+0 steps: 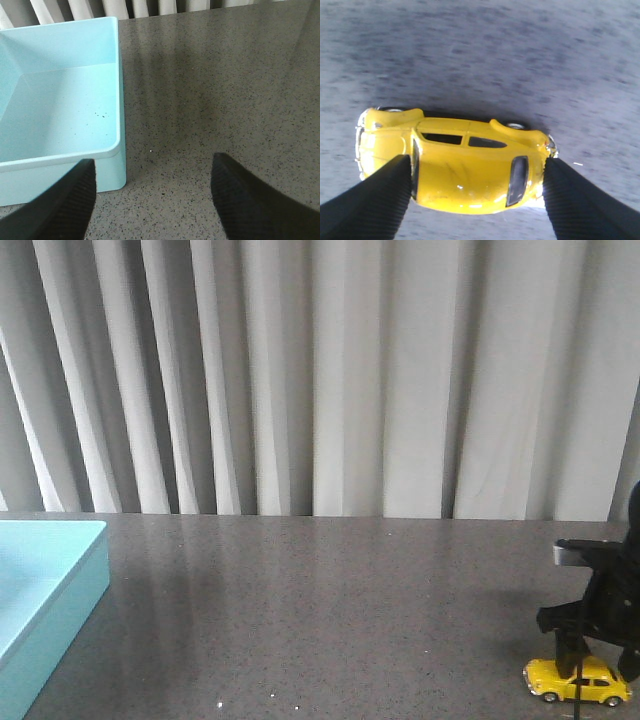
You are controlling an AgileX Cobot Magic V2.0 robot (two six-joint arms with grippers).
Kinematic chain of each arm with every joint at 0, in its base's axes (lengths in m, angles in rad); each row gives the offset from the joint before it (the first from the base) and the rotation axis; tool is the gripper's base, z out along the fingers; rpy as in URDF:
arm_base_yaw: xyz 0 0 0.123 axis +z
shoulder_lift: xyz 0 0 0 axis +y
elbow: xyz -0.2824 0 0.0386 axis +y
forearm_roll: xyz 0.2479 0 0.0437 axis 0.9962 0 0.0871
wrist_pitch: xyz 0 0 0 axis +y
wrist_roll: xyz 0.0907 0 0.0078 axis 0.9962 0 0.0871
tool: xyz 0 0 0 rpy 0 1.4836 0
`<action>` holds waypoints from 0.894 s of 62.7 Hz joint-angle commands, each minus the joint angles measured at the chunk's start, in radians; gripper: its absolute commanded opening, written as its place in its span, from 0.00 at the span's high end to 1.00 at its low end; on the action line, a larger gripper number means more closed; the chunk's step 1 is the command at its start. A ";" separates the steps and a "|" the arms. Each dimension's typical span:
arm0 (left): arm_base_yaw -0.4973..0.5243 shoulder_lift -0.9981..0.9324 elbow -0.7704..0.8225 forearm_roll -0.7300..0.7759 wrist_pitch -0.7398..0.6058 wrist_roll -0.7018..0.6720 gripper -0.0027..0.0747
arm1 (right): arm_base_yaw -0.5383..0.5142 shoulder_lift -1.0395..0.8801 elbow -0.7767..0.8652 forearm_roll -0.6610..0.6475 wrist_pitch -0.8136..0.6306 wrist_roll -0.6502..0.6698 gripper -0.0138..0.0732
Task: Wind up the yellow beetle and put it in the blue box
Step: 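Lower the right gripper and press down on the yellow car, then drag the car back toward the robot with the right gripper, then release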
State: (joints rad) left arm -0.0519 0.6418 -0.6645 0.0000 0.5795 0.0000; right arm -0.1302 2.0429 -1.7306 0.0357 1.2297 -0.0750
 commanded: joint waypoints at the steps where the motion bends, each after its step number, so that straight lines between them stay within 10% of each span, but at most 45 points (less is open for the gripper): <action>1: 0.000 0.008 -0.034 0.000 -0.066 -0.006 0.34 | -0.077 -0.033 -0.014 -0.042 0.049 -0.055 0.24; 28: 0.000 0.008 -0.034 0.000 -0.066 -0.006 0.34 | -0.383 -0.033 -0.014 0.009 0.046 -0.176 0.24; 56: 0.000 0.008 -0.034 0.000 -0.066 -0.006 0.34 | -0.411 -0.093 -0.014 0.114 -0.012 -0.239 0.24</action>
State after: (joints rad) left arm -0.0519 0.6418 -0.6645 0.0000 0.5795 0.0000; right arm -0.5354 2.0384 -1.7265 0.1237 1.2135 -0.2842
